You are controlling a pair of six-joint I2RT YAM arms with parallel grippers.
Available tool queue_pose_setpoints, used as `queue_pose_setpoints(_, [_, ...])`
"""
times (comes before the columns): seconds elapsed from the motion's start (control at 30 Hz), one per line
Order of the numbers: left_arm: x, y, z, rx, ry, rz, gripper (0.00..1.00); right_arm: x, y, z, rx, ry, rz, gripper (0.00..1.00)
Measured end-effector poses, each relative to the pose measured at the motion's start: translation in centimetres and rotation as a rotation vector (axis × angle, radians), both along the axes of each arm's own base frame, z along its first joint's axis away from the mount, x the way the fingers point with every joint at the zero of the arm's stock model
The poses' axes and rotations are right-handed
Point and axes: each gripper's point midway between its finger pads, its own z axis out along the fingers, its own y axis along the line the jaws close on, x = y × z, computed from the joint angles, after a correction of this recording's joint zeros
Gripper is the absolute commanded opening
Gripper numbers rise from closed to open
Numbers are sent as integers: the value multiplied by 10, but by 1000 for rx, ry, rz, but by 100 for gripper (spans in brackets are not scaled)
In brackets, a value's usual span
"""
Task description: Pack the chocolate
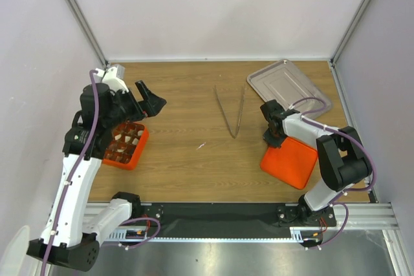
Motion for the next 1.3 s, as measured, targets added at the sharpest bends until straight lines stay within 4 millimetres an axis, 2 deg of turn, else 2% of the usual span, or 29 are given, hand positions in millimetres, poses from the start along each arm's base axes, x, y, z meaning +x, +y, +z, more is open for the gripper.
queue_pose_setpoints(0.03, [1,-1,-1,-3,5,0,100,0,0,0,0,-1,-1,24])
queue_pose_setpoints(0.1, [0,-1,1,-9,2,-1,100,1,0,0,1,-2,-1,18])
queue_pose_setpoints(0.13, [-1,-1,2,-13,-2,0,100,1,0,0,2,-3,1,4])
queue_pose_setpoints(0.17, [-2,-1,3,-16,-6,0,100,1,0,-1,1,-2,9,0])
queue_pose_setpoints(0.33, [-4,-1,7,-24,-11,1,100,1,4,1,15,9,68,0])
queue_pose_setpoints(0.43, [-5,-4,11,-31,-7,-16,100,-4,8,21,42,-8,121,0])
queue_pose_setpoints(0.47, [-5,-6,13,-35,-9,-26,100,-5,11,36,61,-32,144,0])
queue_pose_setpoints(0.53, [-6,-11,20,-52,-13,-59,100,-1,21,80,129,-125,193,0])
queue_pose_setpoints(0.57, [-6,-14,23,-62,-15,-74,100,3,30,113,182,-200,227,0])
queue_pose_setpoints(0.63, [-9,-23,28,-98,-18,-122,99,11,45,164,268,-329,276,0])
queue_pose_setpoints(0.73, [-15,-39,40,-167,-30,-211,99,15,78,255,466,-579,411,0])
queue_pose_setpoints(0.8, [-18,-49,47,-210,-45,-275,99,10,102,299,611,-699,515,0])
queue_pose_setpoints(0.9, [-18,-66,52,-285,-65,-385,98,7,131,340,773,-784,649,0])
queue_pose_setpoints(1.03, [-5,-88,44,-402,-34,-526,100,14,163,375,954,-855,808,0])
queue_pose_setpoints(1.17, [19,-101,33,-456,-2,-614,100,15,181,413,1150,-926,919,0])
queue_pose_setpoints(1.3, [31,-109,36,-480,-48,-704,100,11,189,450,1336,-990,1009,0])
